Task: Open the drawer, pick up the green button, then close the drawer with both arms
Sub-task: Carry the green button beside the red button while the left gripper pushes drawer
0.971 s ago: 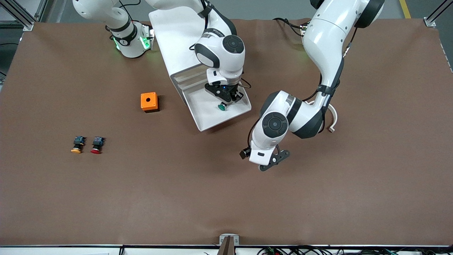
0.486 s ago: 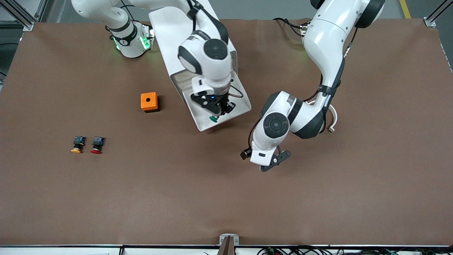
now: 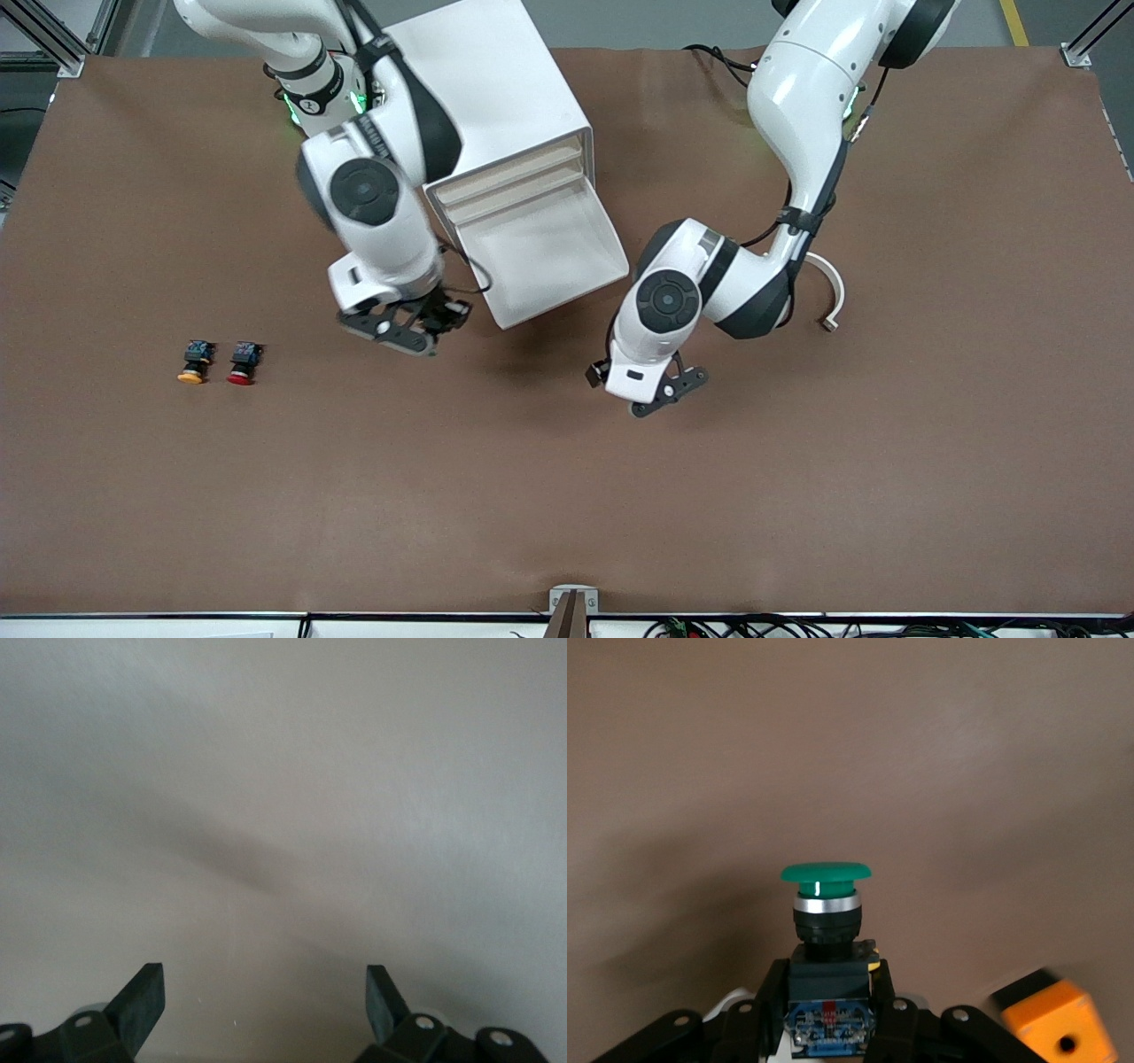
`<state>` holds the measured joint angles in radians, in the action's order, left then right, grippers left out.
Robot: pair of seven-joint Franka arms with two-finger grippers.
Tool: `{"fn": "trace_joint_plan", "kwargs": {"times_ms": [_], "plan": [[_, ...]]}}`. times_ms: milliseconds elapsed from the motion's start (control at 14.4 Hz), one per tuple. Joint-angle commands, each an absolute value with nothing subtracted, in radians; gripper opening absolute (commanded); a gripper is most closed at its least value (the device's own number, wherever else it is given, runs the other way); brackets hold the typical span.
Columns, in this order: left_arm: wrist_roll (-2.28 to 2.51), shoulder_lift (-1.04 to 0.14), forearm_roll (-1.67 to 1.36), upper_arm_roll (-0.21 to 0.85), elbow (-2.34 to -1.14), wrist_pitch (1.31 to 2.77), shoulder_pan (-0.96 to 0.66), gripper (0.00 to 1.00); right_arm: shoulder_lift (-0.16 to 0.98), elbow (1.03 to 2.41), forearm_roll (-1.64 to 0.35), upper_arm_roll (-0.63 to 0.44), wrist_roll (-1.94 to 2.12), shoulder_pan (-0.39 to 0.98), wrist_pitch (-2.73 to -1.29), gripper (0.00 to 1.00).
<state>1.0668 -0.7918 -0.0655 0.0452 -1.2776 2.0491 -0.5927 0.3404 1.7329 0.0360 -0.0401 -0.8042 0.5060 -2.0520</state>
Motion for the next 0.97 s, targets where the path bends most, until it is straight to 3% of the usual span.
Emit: {"fn": "trace_joint_plan", "kwargs": {"times_ms": [0, 347, 902], "plan": [[1.077, -0.793, -0.054, 0.046, -1.299, 2.054, -0.63, 1.0, 0.295, 1.866, 0.021, -0.023, -0.637, 0.395, -2.143, 0.0], [1.077, -0.799, -0.054, 0.051, -1.307, 2.054, -0.673, 1.0, 0.296, 2.058, 0.037, -0.026, -0.393, 0.214, -2.385, 0.0], [1.077, -0.811, -0.054, 0.054, -1.316, 2.054, -0.739, 1.0, 0.319, 2.154, 0.126, -0.028, -0.328, 0.092, -2.554, 0.0]]}}
